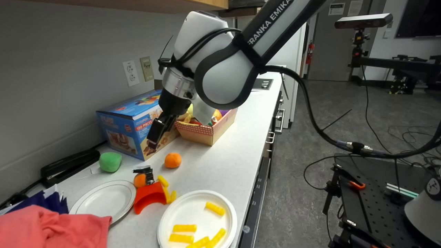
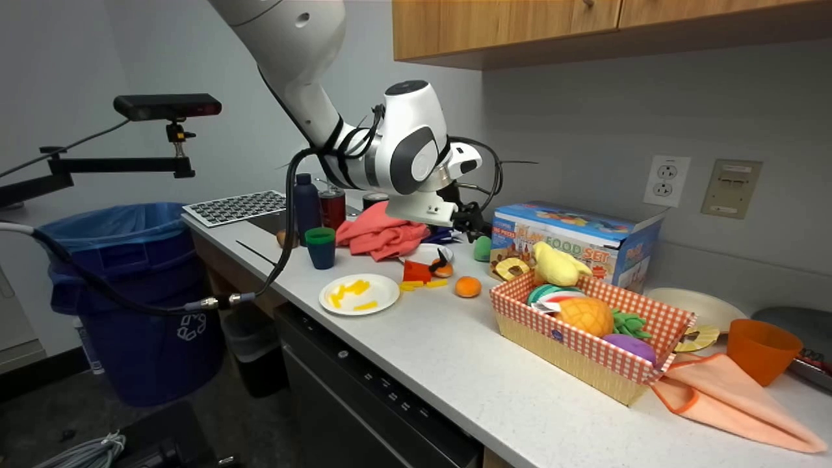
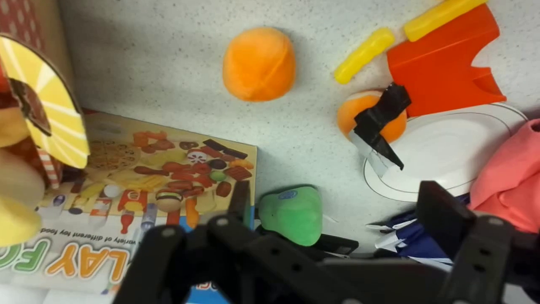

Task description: Put the pineapple, cherry, watermelon, eggplant, banana and orange plushies in the box

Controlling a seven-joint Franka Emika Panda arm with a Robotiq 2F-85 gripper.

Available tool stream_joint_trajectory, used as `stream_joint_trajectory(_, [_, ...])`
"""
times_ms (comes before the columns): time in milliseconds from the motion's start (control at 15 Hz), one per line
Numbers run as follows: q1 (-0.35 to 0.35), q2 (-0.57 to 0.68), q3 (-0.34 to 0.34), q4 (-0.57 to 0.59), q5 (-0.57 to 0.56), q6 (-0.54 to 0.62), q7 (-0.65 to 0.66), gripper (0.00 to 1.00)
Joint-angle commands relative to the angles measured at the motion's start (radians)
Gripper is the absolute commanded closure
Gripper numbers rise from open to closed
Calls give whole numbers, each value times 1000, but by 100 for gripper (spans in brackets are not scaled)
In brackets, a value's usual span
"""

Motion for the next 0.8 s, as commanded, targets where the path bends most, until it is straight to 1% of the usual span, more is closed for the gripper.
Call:
stream_joint_trajectory(0, [23, -2, -21, 1, 28, -3, -20, 0])
stream_joint_trajectory(67, [23, -2, -21, 2, 28, -3, -20, 0])
stream_joint_trajectory(133, [30, 1, -30, 17, 22, -35, -16, 0])
stream_joint_trajectory(200, [47, 5, -55, 33, 5, -51, 2, 0])
stream_joint_trajectory(267, [51, 7, -64, 43, 3, -65, 4, 0])
stream_joint_trajectory(400, [69, 18, -99, 74, -13, -127, 21, 0])
stream_joint_trajectory(600, [60, 53, -102, 127, 5, -225, 1, 0])
stream_joint_trajectory(733, [56, 89, -97, 169, 12, -260, -11, 0])
